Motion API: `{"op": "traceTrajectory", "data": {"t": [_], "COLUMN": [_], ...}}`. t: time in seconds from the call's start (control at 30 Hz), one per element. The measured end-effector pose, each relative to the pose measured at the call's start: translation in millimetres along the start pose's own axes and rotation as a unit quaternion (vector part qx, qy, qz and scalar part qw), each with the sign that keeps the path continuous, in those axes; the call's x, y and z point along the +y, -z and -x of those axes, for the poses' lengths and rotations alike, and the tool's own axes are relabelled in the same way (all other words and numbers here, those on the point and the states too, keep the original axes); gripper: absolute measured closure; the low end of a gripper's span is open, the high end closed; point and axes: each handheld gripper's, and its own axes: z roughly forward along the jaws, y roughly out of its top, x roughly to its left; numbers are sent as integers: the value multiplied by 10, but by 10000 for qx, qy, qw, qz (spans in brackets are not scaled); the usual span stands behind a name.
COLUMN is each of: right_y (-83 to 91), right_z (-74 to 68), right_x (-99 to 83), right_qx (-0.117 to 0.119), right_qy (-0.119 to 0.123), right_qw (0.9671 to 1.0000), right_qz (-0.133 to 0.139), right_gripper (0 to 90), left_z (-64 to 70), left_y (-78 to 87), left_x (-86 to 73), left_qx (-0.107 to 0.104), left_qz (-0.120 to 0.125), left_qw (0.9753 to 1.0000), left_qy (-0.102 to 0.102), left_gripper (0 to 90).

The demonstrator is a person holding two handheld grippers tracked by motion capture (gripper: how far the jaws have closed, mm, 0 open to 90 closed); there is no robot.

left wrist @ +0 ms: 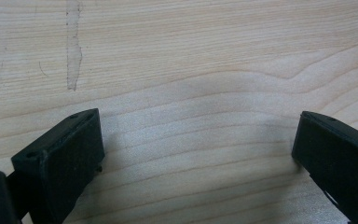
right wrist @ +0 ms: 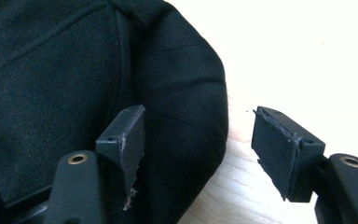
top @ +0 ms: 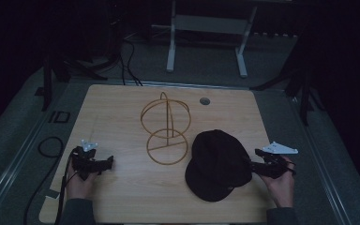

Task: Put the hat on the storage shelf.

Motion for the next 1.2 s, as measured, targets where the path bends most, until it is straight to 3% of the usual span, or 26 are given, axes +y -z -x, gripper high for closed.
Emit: {"op": "traceTrajectory", "data": {"t": [0.13, 0.37, 0.6, 0.77, 0.9, 1.0, 1.2], "right_y": [48, 239, 324, 318, 298, 278, 237], "right_z": [-2, -29, -62, -168, -289, -401, -598], "right_x": [84, 412, 547, 594, 633, 663, 735], "right_qx": [-109, -15, 364, 607, 741, 762, 885], "right_qy": [269, 913, 1033, 1208, 1337, 1496, 1772], "right_qw": [9996, 9957, 9936, 9897, 9865, 9836, 9771], "right_qz": [-72, -138, -263, -466, -588, -663, -779], "right_gripper": [342, 331, 304, 279, 207, 151, 123], "left_z": [0, 1, 1, 1, 1, 1, 1], "left_y": [0, 0, 0, 0, 0, 0, 0], "left_x": [0, 0, 0, 0, 0, 1, 1], "left_qx": [0, -3, -3, -3, -3, -2, -1], "left_qz": [0, 3, 3, 2, 3, 0, 1], "left_qw": [10000, 10000, 10000, 10000, 10000, 10000, 10000], "left_qy": [-1, 11, 11, 10, 10, 9, 9], "left_gripper": [18, 18, 18, 18, 18, 18, 18]}}
